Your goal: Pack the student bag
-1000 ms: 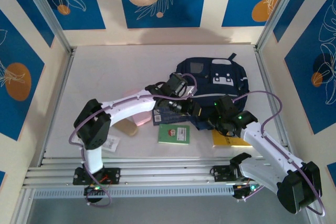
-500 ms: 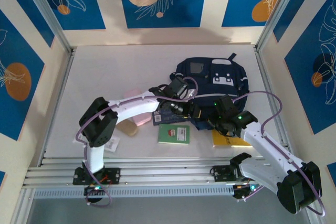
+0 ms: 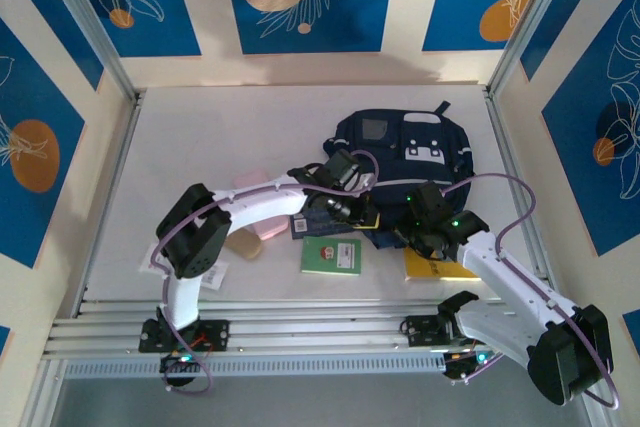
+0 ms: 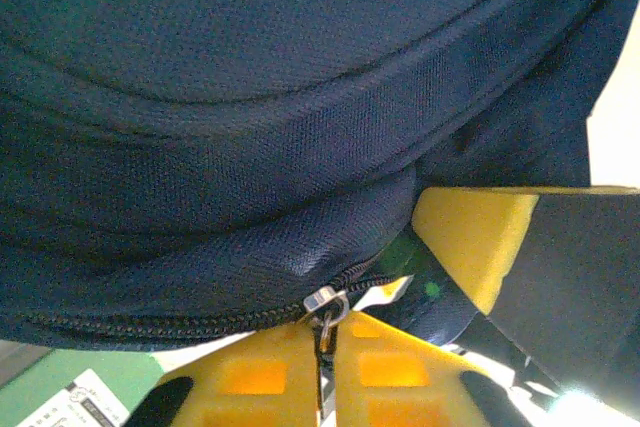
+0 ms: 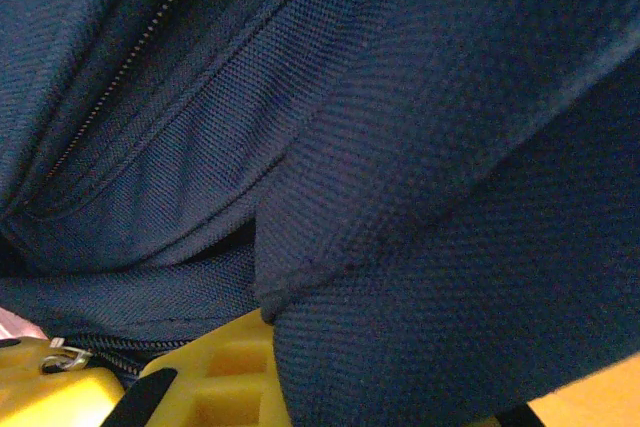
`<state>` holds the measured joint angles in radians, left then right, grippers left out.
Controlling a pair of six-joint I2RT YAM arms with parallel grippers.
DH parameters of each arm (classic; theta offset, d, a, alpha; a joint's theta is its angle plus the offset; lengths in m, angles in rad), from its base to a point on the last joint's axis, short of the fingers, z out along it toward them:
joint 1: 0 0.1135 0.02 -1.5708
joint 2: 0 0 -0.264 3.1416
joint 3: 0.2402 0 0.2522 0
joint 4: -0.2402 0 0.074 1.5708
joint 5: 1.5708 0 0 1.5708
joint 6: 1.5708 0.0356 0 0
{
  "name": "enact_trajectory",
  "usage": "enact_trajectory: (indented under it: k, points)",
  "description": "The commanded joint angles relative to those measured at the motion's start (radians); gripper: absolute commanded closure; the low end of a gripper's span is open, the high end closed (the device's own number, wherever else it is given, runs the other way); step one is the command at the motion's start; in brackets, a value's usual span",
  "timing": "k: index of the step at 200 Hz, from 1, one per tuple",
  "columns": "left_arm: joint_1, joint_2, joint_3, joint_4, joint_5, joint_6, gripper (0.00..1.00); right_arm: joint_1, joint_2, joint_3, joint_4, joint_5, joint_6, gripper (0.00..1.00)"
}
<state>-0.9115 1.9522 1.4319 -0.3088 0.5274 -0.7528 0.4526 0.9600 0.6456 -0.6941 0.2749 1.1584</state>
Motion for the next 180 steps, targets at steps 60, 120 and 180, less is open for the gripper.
enact_trajectory:
  k: [60, 120, 180]
  points:
    - [0.054, -0.014, 0.064, 0.037, -0.033, -0.099, 1.00, 0.056, -0.015, -0.067, 0.011, 0.060, -0.035, 1.00]
    - [0.138, -0.115, -0.070, 0.183, -0.010, -0.257, 1.00, 0.085, -0.020, -0.074, -0.045, 0.192, -0.068, 1.00]
    - [0.132, -0.137, -0.067, 0.005, 0.029, -0.077, 1.00, 0.062, -0.053, -0.051, -0.053, 0.194, -0.094, 1.00]
